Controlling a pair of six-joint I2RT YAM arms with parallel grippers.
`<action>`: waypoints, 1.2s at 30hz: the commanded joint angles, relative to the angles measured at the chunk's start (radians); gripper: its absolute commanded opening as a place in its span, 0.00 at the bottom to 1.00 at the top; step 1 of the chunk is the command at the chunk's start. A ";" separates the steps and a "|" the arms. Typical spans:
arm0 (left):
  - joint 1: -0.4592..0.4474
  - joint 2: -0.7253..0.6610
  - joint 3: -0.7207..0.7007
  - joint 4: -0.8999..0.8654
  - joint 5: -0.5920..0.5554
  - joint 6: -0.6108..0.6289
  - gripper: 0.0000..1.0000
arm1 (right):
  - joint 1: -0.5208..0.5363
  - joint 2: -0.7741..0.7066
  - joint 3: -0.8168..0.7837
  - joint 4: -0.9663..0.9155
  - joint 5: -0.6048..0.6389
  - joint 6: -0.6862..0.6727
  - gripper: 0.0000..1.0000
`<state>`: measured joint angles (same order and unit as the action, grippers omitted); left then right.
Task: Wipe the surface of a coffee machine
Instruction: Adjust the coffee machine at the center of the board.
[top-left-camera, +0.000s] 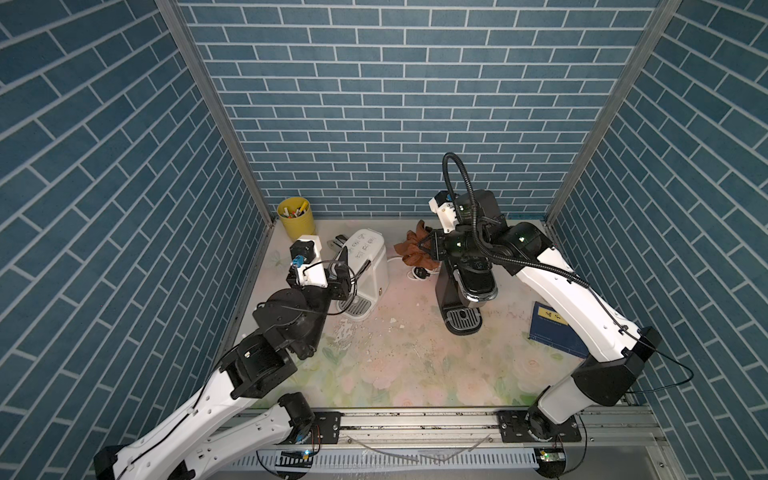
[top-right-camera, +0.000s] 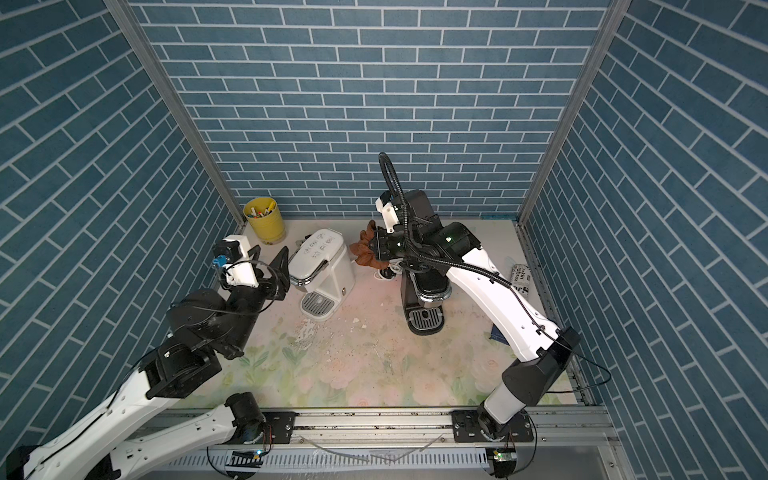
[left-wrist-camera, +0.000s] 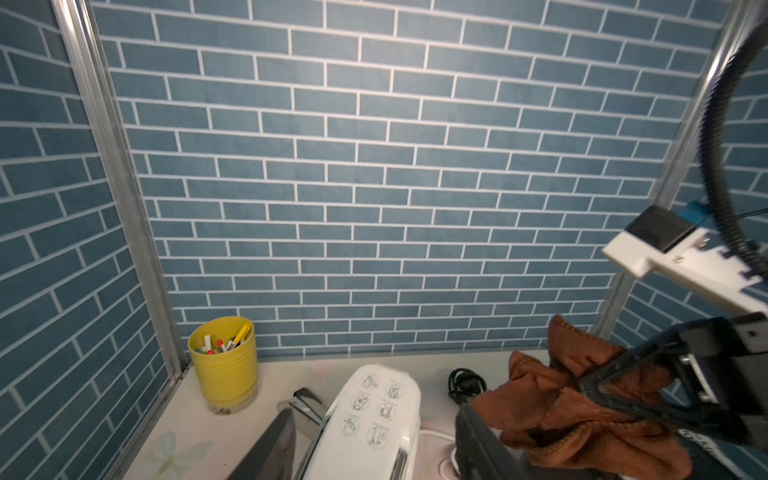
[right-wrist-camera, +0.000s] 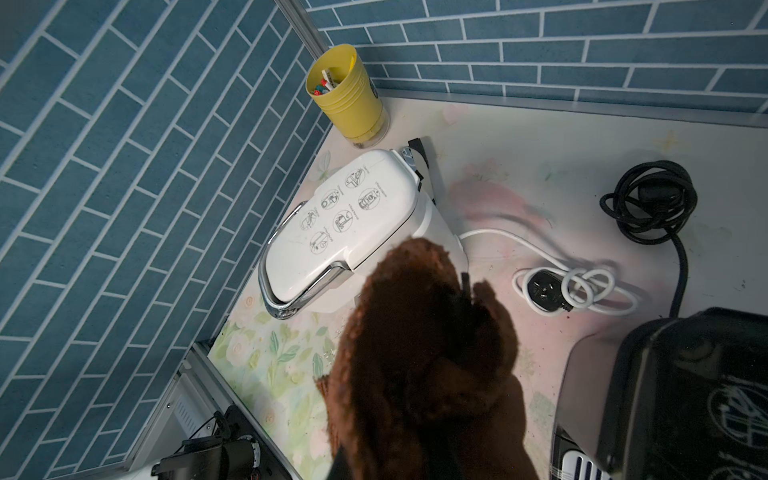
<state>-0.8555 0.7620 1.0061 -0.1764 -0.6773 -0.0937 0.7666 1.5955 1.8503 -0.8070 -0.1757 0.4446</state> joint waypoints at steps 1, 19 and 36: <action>0.080 0.050 0.036 -0.190 0.102 -0.165 0.59 | 0.022 0.009 0.037 0.010 0.036 -0.008 0.00; 0.901 0.561 0.464 -0.361 0.863 -0.311 0.43 | 0.066 0.205 0.264 0.014 0.109 -0.020 0.00; 1.044 0.776 0.397 -0.232 1.104 -0.382 0.26 | 0.102 0.336 0.426 -0.055 0.165 -0.024 0.00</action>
<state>0.1822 1.4910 1.3880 -0.4347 0.3561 -0.4625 0.8593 1.9190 2.2490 -0.8528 -0.0360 0.4370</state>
